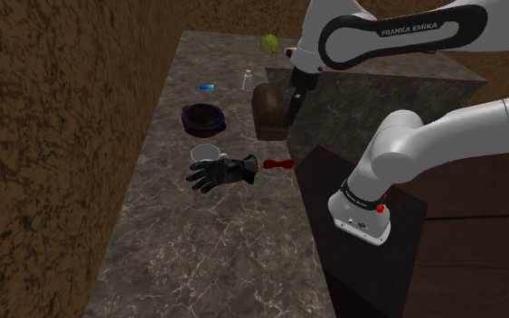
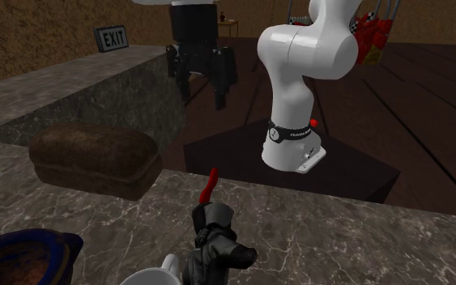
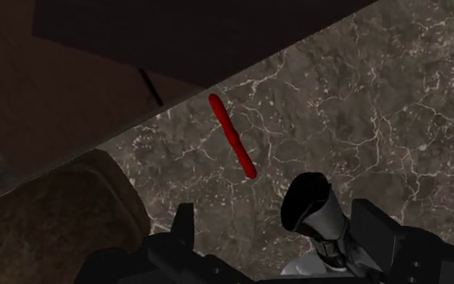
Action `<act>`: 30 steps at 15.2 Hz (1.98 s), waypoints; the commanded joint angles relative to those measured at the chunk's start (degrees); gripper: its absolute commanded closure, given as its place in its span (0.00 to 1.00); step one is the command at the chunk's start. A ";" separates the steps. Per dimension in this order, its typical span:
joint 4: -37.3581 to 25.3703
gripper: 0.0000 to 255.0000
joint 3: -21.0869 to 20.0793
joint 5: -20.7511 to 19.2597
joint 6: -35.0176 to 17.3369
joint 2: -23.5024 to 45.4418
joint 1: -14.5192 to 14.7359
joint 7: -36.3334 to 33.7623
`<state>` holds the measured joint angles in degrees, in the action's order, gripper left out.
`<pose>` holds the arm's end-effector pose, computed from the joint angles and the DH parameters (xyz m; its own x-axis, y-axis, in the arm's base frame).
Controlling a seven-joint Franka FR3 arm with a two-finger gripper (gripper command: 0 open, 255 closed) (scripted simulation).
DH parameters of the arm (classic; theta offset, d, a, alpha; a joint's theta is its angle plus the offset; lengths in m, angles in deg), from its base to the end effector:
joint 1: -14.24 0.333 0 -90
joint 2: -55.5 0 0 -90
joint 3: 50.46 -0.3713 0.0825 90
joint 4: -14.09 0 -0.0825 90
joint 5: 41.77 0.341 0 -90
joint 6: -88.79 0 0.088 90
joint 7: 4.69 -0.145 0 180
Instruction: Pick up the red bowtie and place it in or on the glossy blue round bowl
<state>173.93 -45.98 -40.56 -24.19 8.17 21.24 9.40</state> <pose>0.2187 0.0107 0.4463 0.9533 0.3009 0.0246 0.3019 -0.9505 -0.0731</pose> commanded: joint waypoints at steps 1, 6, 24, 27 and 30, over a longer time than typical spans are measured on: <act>3.17 0.00 0.46 -0.62 -4.43 1.27 1.05 2.92; 9.42 0.00 2.50 -2.72 -17.08 8.04 3.09 10.59; 13.96 0.00 7.87 -1.72 -50.54 37.36 9.46 24.31; 13.96 0.00 7.88 -1.70 -50.54 37.36 9.47 24.32; 13.96 1.00 7.87 -1.71 -50.52 37.34 9.46 24.31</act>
<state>187.90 -38.11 -42.27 -74.70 45.50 30.70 33.71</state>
